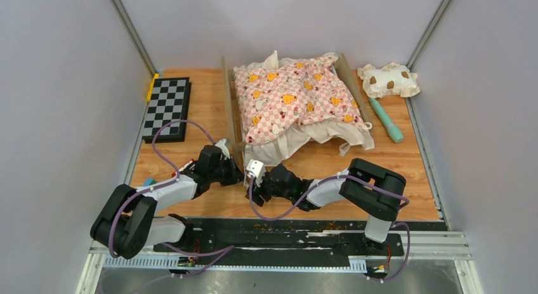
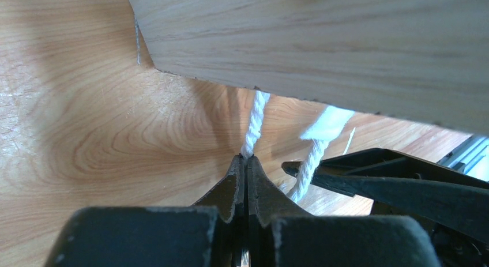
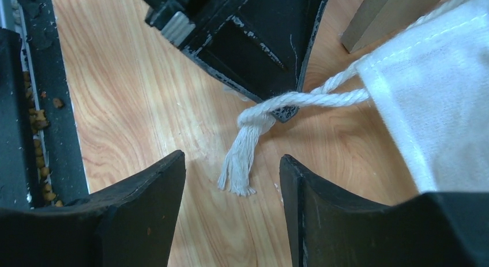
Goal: Set up the pet bed
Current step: Tie the ropes to the bed frame.
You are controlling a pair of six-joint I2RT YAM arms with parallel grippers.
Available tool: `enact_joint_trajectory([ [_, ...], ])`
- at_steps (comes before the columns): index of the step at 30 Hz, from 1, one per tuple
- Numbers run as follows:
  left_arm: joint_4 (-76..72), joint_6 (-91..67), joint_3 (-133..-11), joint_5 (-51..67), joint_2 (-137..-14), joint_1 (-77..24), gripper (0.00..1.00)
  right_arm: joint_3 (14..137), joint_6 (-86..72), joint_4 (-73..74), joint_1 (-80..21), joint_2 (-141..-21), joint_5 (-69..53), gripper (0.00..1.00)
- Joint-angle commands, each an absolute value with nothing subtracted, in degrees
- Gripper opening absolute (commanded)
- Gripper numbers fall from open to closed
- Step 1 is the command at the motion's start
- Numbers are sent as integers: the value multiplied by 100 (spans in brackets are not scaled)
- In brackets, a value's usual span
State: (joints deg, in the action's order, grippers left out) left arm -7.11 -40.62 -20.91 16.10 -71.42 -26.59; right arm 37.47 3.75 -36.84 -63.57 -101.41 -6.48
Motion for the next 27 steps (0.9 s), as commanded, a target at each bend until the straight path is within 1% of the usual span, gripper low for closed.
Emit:
enact_joint_trajectory([
  [1,-866,-3966,-2087,1813,-7039,-2707,0,4088,62,-4065,-6361,-10415,-486,61],
  [10,-830,-3960,-2083,1840,-7000,-2707,0,4425,291,-3792,-6328,-10777,-31,62],
  [13,-802,-3947,-2092,1837,-6979,-2707,0,4462,327,-3659,-6306,-10866,-1,61],
  [17,-800,-3940,-2092,1853,-6974,-2707,0,4369,283,-3629,-6289,-10886,-86,51],
  [18,-801,-3945,-2096,1854,-6970,-2707,0,4335,251,-3636,-6278,-10881,-83,45],
  [23,-820,-3949,-2099,1881,-6998,-2702,0,4262,194,-3670,-6241,-10919,-132,27],
  [27,-825,-3944,-2084,1872,-6996,-2707,0,4263,217,-3631,-6227,-10899,-235,20],
])
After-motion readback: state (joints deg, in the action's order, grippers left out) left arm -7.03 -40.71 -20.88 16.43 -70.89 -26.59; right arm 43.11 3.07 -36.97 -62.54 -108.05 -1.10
